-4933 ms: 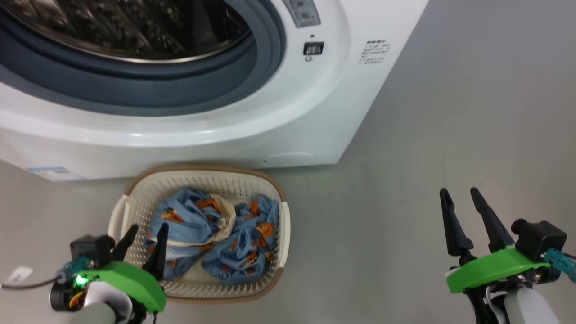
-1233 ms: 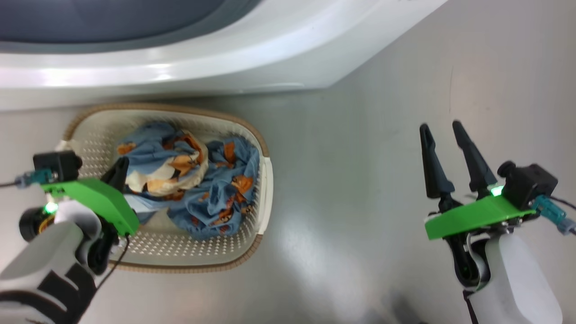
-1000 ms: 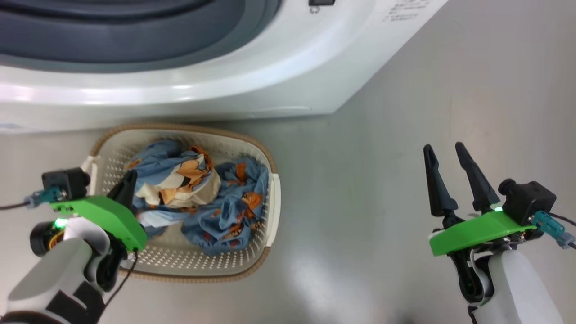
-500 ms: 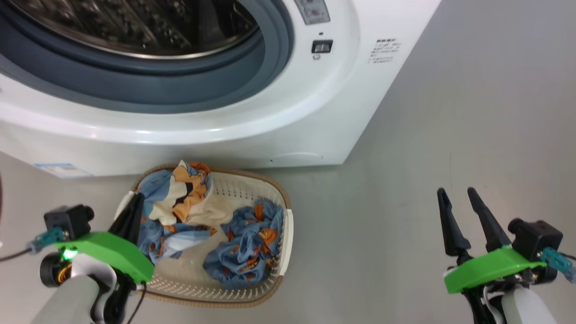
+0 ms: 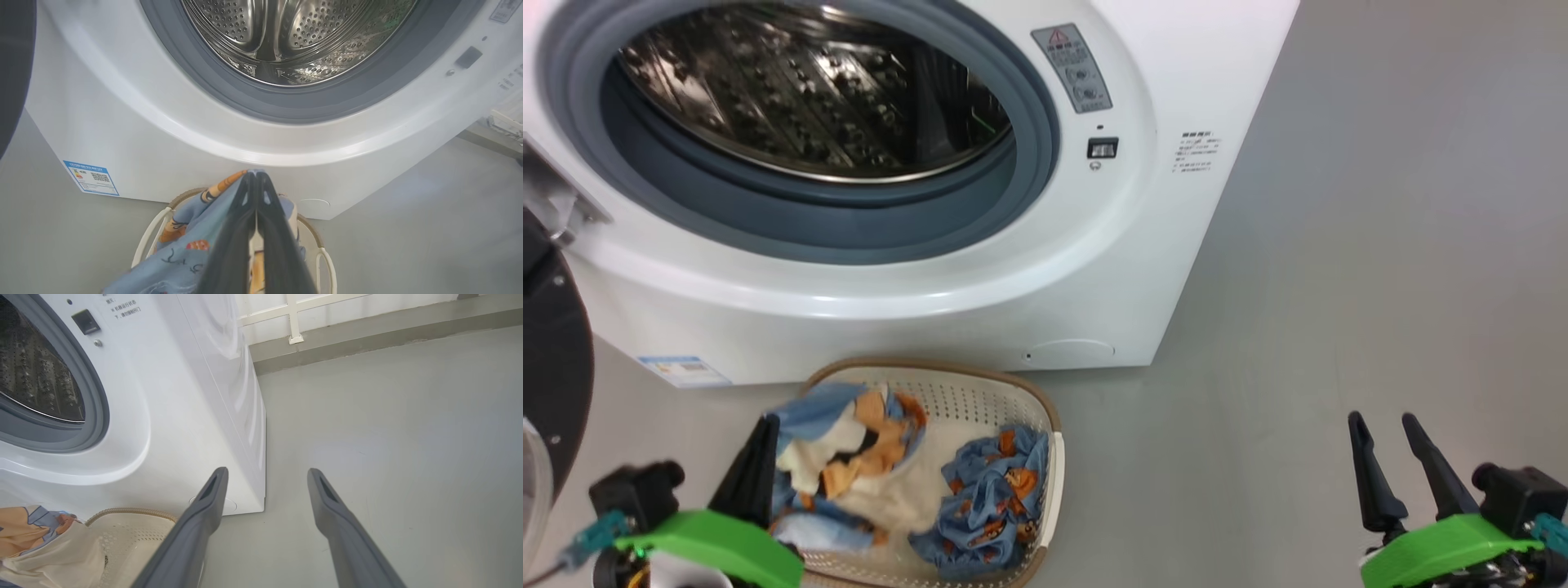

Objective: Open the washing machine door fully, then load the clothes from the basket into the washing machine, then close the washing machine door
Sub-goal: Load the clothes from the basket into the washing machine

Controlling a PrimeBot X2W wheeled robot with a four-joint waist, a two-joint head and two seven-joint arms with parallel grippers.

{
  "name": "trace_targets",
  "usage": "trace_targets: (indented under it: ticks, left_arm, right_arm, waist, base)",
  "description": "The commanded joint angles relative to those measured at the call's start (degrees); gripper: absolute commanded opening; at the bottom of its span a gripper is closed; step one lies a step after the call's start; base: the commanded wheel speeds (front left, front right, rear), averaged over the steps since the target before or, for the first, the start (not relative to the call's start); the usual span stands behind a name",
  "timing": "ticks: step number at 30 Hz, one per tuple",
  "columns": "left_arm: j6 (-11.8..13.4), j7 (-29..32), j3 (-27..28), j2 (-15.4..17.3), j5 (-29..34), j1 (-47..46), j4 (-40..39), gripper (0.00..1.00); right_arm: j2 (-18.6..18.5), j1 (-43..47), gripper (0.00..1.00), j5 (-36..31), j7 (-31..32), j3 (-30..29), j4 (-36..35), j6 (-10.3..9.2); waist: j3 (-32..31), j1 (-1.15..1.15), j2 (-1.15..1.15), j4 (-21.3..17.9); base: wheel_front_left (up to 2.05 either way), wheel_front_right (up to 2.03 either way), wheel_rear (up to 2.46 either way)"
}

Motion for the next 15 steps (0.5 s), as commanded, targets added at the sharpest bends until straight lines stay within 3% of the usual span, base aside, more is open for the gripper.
trace_targets:
  ticks: [1,15]
  left_arm:
    - [-0.1,-0.8,3.5,1.2,1.0,1.3,-2.8,0.00]
    - [-0.1,-0.8,8.2,-0.7,3.4,6.4,-7.7,0.00]
  right_arm:
    - [-1.0,1.2,1.00,0.9,-0.3,0.6,-1.2,0.09]
    - [-1.0,3.0,1.00,0.9,-0.3,-0.4,-1.9,0.09]
  waist:
    - [-1.7,0.00,0.00,-0.1]
    - [-1.8,0.00,0.00,-1.0]
  base:
    - [0.00,0.00,0.00]
    - [0.00,0.00,0.00]
